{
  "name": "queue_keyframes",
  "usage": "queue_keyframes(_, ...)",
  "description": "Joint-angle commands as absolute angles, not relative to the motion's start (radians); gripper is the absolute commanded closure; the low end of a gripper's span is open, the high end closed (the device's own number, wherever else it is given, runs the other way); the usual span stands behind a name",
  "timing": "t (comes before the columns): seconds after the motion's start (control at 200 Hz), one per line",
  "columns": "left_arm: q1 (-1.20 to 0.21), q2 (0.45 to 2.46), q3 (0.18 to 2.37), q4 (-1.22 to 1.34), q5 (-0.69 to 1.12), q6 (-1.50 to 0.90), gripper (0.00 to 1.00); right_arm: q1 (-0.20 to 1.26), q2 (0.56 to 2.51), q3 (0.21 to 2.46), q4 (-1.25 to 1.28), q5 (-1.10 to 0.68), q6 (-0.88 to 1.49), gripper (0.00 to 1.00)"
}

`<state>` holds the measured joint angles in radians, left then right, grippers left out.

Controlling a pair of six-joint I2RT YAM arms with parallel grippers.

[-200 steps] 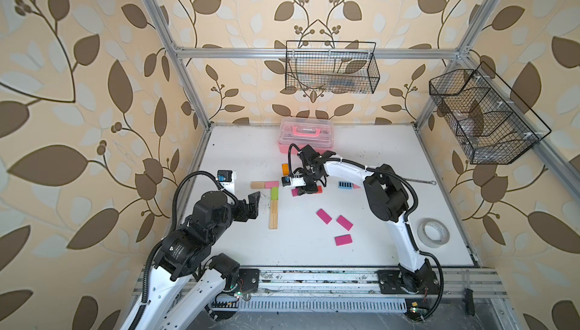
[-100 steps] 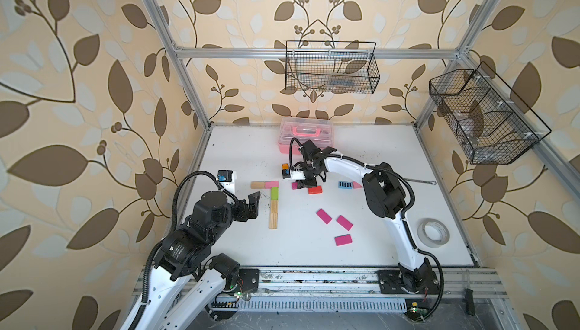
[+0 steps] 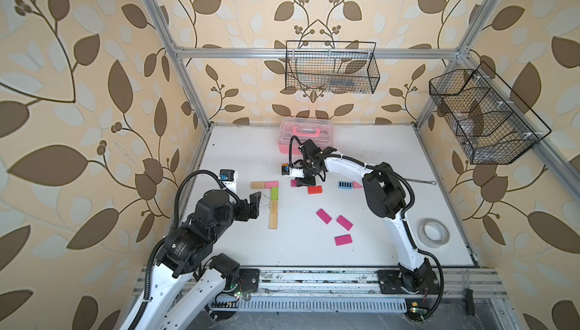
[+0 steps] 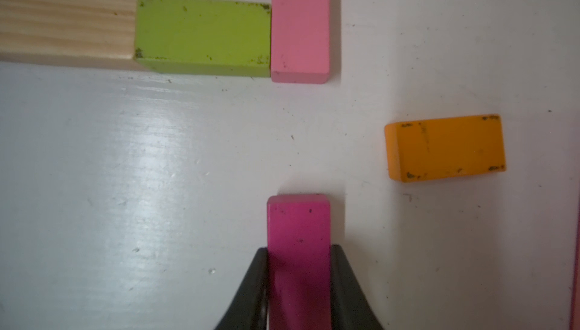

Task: Assemble the number 7 with building blocks
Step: Move the building block to the center of the board.

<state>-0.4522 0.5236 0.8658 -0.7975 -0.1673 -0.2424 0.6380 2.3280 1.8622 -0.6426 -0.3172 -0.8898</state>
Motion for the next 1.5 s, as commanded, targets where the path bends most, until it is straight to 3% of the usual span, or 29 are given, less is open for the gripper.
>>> queue_keyframes(0.0, -0.458, 0.52, 0.862, -0.773, -0.184, -0.231, 0.01, 0.636, 2.347, 1.861, -0.636, -0.328, -0.869, 0.75)
queue_keyframes(0.46, -0.459, 0.523, 0.859, -0.766, -0.183, -0.224, 0.01, 0.622, 2.289, 1.842, -0.645, -0.346, -0.883, 0.58)
queue_keyframes(0.86, -0.457, 0.528, 0.859, -0.763, -0.183, -0.218, 0.01, 0.536, 2.091, 1.59, -0.649, -0.39, -0.978, 0.53)
queue_keyframes(1.14, -0.458, 0.526, 0.856, -0.76, -0.148, -0.22, 0.01, 0.537, 2.112, 1.579, -0.646, -0.344, -0.976, 0.53)
queue_keyframes(1.495, -0.457, 0.575, 0.846, -0.718, 0.104, -0.18, 0.01, 0.561, 2.165, 1.628, -0.725, -0.286, -0.997, 0.53)
